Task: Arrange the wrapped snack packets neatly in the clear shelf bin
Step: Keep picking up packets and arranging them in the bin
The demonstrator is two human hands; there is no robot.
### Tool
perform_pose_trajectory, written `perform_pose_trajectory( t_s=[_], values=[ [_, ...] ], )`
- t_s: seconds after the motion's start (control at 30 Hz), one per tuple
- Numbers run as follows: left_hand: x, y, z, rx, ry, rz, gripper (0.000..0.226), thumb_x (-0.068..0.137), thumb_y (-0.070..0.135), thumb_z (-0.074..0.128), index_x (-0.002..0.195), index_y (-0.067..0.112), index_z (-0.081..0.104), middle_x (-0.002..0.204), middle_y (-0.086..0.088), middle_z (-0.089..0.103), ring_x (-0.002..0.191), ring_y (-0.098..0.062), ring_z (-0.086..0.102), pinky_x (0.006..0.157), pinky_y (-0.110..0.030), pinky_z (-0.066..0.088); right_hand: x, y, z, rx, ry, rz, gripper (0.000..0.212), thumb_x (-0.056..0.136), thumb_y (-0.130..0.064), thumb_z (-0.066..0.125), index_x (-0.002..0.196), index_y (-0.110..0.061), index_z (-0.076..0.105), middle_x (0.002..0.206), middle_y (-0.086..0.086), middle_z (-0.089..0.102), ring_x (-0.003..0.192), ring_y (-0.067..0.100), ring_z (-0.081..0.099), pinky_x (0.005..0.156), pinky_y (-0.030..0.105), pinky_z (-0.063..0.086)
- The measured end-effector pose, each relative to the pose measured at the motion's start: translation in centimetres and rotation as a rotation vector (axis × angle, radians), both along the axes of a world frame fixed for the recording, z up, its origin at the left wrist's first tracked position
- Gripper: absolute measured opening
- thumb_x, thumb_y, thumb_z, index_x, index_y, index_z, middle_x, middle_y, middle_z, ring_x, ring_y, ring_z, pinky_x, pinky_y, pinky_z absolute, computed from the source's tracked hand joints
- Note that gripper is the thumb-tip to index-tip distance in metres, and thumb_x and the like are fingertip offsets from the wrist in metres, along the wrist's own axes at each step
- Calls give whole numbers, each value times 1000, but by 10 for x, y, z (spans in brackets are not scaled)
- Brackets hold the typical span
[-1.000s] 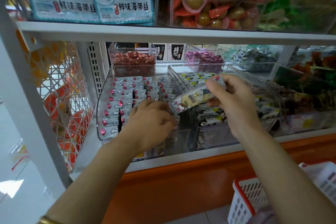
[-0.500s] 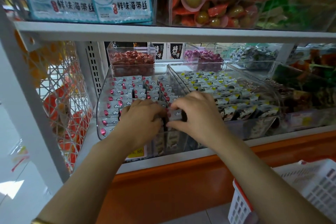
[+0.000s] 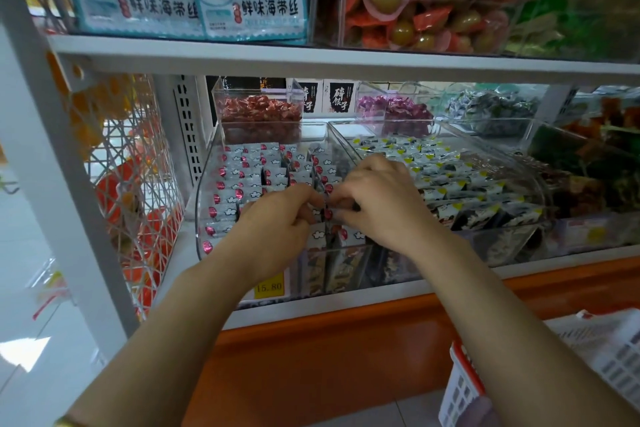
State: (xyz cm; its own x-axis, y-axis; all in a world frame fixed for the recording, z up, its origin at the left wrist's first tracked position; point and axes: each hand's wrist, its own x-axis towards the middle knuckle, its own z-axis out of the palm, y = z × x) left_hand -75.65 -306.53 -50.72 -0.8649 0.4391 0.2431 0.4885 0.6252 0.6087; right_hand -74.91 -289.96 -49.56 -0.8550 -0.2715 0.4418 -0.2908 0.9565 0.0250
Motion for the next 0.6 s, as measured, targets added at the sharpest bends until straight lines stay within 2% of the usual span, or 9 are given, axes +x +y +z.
perform_pose_trajectory(
  t_s=[0.1,0.2,0.27,0.33,0.4,0.47,0.53,0.6],
  values=[
    [0,0,0,26,17,5,39,89,2,38,118,22,53,103,6,59,90,-12,54,70,-23,44,-3,1,-1,-5,18,15,8,81,-32,69,87,-27,70,89,-13,60,107,16,40,83,33,20],
    [-3,-1,-1,76,47,27,39,89,-1,40,118,21,54,106,5,59,90,-10,54,63,-10,40,-4,4,0,-118,48,32,5,87,-26,62,85,-22,65,85,-13,54,99,13,43,85,33,28],
    [-4,-2,-1,113,82,46,38,90,0,41,119,20,54,109,5,58,86,-8,52,58,-5,38,-1,5,4,-321,119,39,6,91,-21,57,86,-19,60,85,-11,53,88,10,47,79,24,34],
    [-5,-2,0,159,95,58,36,91,2,42,121,19,54,113,5,57,82,-5,52,54,-5,40,5,7,10,-547,238,49,8,93,-15,52,86,-17,54,79,-8,52,74,6,51,66,14,38],
    [-4,0,1,177,109,61,34,93,8,46,125,19,52,117,3,56,90,-8,54,65,-6,39,10,11,13,-746,346,53,10,95,-10,49,86,-14,50,76,-7,53,65,4,54,56,14,43],
    [-4,1,2,180,110,53,36,93,19,51,129,19,50,117,2,56,100,-10,52,76,-13,38,15,15,14,-909,411,31,12,95,-8,48,85,-13,48,73,-6,53,59,9,54,52,18,43],
    [-2,2,3,222,62,39,36,93,27,51,128,19,51,109,6,57,95,-6,53,71,-11,39,18,16,12,-1159,351,28,14,96,-8,47,83,-14,48,73,-3,55,53,11,57,53,24,50],
    [-1,1,5,332,-17,41,26,93,29,50,117,21,57,97,11,60,85,2,55,64,-8,40,20,14,10,-1426,214,55,12,97,-8,47,85,-11,51,76,1,58,50,9,59,54,26,55]
  ],
)
